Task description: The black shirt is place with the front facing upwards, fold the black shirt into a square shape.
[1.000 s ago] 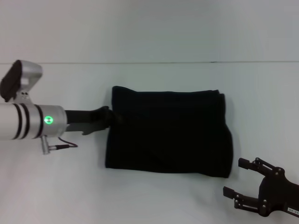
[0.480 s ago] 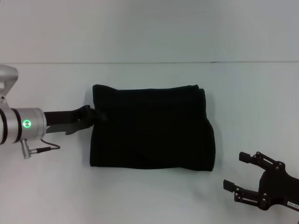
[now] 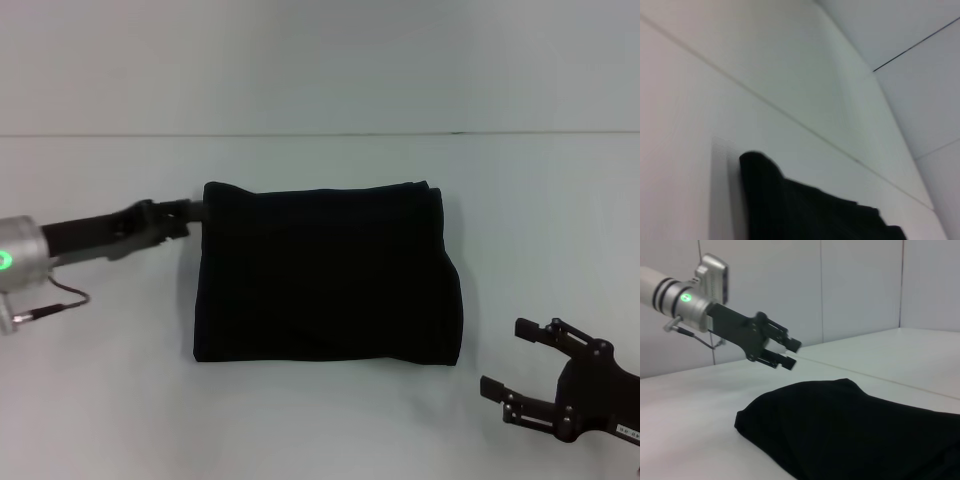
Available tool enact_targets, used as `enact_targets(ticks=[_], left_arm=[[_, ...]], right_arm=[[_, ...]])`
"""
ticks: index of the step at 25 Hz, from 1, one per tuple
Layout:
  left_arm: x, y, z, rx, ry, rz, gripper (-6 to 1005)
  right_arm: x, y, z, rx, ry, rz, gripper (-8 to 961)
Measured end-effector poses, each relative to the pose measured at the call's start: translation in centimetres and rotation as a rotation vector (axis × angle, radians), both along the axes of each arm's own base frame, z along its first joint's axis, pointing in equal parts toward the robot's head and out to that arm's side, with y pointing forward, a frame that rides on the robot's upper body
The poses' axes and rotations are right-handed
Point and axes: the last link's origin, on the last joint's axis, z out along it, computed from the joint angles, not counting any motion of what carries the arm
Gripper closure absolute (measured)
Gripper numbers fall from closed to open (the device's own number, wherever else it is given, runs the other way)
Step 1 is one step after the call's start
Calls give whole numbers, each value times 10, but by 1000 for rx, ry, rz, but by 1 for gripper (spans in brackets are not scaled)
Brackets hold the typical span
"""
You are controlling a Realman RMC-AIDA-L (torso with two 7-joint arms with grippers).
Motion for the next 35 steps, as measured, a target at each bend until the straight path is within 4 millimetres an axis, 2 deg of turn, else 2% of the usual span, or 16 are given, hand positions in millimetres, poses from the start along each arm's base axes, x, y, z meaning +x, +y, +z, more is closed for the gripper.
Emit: enact_targets(ticks=[4, 6, 9, 16, 20, 26, 35], left_arm=[[1, -19, 19, 44, -20, -174, 477], [4, -30, 20, 51, -8, -293, 427], [5, -52, 13, 56, 52, -492, 353], [-17, -96, -12, 75, 258, -760, 104], [-29, -110, -13, 87, 337, -783, 37], [-42, -115, -13, 86, 404, -744, 38], [-42, -115, -16, 82, 398, -736, 38]], right_arm=[[-1, 1, 2, 14, 13, -3, 25], [-1, 1, 2, 14, 13, 0, 25], [-1, 1, 2, 13, 13, 4, 25], [-2, 1, 0, -2, 1, 13, 26], [1, 1, -2, -8, -17, -1, 26], [4, 1, -7, -18, -40, -19, 26], [4, -1, -11, -34, -46, -19, 26]])
